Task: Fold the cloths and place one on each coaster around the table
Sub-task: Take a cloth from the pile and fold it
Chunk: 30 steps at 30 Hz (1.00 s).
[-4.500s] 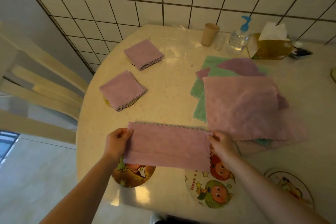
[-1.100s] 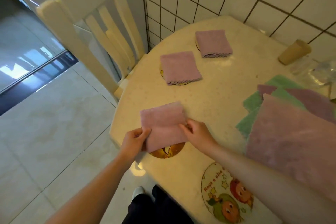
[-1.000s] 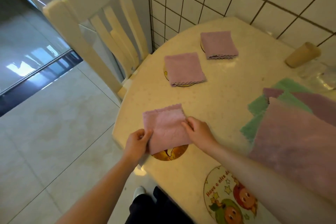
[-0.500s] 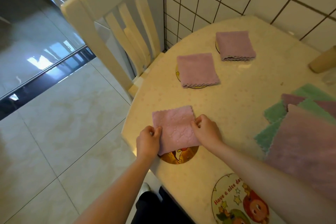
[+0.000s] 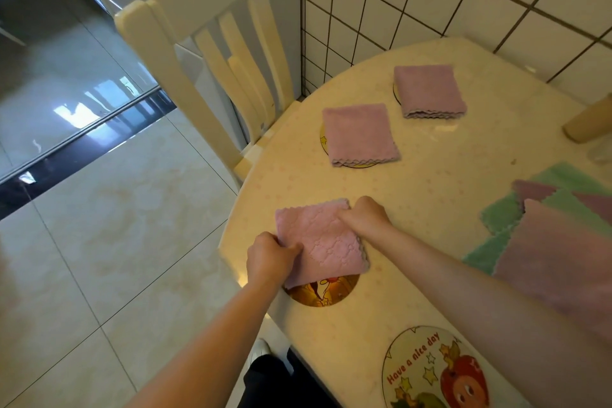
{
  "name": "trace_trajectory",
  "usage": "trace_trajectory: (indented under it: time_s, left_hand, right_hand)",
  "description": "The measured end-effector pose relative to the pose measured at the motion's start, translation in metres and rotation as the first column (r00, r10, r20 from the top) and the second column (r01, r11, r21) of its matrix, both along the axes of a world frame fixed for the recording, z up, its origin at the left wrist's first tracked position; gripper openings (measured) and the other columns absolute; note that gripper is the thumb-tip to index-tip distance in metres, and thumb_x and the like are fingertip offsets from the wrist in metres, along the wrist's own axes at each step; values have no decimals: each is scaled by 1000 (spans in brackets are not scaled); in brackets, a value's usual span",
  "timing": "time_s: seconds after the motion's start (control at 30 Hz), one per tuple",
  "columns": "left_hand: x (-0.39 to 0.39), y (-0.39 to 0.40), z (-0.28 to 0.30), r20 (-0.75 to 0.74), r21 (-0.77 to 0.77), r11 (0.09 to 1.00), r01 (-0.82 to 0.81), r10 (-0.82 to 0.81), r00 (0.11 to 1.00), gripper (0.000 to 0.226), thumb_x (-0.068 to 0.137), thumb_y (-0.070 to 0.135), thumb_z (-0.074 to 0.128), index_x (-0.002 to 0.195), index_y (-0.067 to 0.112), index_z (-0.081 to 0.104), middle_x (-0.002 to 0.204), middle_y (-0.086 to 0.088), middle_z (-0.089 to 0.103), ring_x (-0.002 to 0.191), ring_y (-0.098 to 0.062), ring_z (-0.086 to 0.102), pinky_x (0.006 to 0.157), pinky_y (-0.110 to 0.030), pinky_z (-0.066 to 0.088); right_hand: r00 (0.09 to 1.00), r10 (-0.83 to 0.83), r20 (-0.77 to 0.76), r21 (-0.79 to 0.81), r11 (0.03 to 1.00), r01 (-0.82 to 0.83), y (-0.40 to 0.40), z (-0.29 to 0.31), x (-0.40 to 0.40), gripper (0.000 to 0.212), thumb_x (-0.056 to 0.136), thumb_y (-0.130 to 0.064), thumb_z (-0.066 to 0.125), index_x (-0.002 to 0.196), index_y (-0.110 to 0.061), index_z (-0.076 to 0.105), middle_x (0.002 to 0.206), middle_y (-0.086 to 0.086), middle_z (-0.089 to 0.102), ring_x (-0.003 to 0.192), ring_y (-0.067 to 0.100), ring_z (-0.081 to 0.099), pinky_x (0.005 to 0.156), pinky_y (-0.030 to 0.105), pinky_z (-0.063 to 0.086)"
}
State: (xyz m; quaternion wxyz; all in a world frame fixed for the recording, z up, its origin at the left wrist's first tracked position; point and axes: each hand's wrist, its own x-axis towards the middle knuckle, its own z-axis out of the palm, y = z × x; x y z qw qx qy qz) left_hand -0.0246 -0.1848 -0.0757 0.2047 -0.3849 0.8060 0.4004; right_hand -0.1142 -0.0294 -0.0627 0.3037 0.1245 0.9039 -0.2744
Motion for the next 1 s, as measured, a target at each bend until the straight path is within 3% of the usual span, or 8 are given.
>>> trace_trajectory:
  time_s: [0.17,0.27,0.4,0.47,0.57,0.73,0.9,1.0]
  left_hand:
    - [1,-5,8,-4,209,968,-138,142,990,31,77,34,75,95,14,60,89,-3,63,78,-17,60,61,-31,54]
    - [7,-8,16,-23,334,926,-174,192,981,30,83,29,72,99,7,59,96,-10,64,88,-26,62,79,-44,58]
    - [24,-9,21,-56,420,895,-149,190,980,30,84,25,71,97,3,57,102,-17,66,96,-35,65,77,-49,58]
    - [30,-8,19,-56,426,892,-149,190,980,33,84,24,71,99,0,55,100,-17,68,94,-36,66,76,-50,58]
    - [40,-9,13,-58,392,910,-134,169,984,29,84,24,72,98,4,55,94,-11,69,91,-33,67,76,-51,57]
    - [47,-12,10,-108,373,921,-108,159,981,22,85,26,70,93,11,57,90,-10,70,87,-31,67,75,-51,57]
    - [48,-17,7,-151,314,950,-1,51,987,19,87,30,66,92,14,55,89,-10,69,82,-29,66,74,-46,57]
    - [49,-19,3,-181,260,964,65,-18,983,19,87,30,64,87,15,54,86,-12,68,80,-32,64,71,-44,54]
  right_hand:
    - [985,-135,109,-221,963,156,1,6,1,32,82,-26,59,108,-7,58,105,11,63,98,29,60,76,34,49]
    - [995,-94,31,-264,959,98,4,8,11,9,88,-26,52,87,-17,54,80,-4,56,87,22,57,65,30,45]
    - [991,-74,-111,-225,973,47,13,7,30,19,92,-30,49,77,-19,43,72,-6,45,67,13,46,55,26,33]
    - [990,-67,-125,-209,977,40,18,2,39,17,92,-32,51,84,-17,47,74,-6,49,68,12,49,53,25,33]
    - [990,-56,-128,-165,986,35,21,-6,51,23,93,-32,51,102,-11,54,89,-2,58,85,18,57,69,31,47]
    - [971,-159,-176,-162,978,131,20,-10,60,21,93,-32,51,100,-13,57,92,1,63,89,21,61,79,36,51]
    - [969,-163,-186,-108,984,145,11,-7,70,33,92,-50,43,101,-19,51,89,-2,63,85,20,61,72,36,51]
    - [978,-72,-195,-16,997,70,8,-8,84,28,89,-41,52,106,-21,44,89,-1,63,78,19,60,62,32,47]
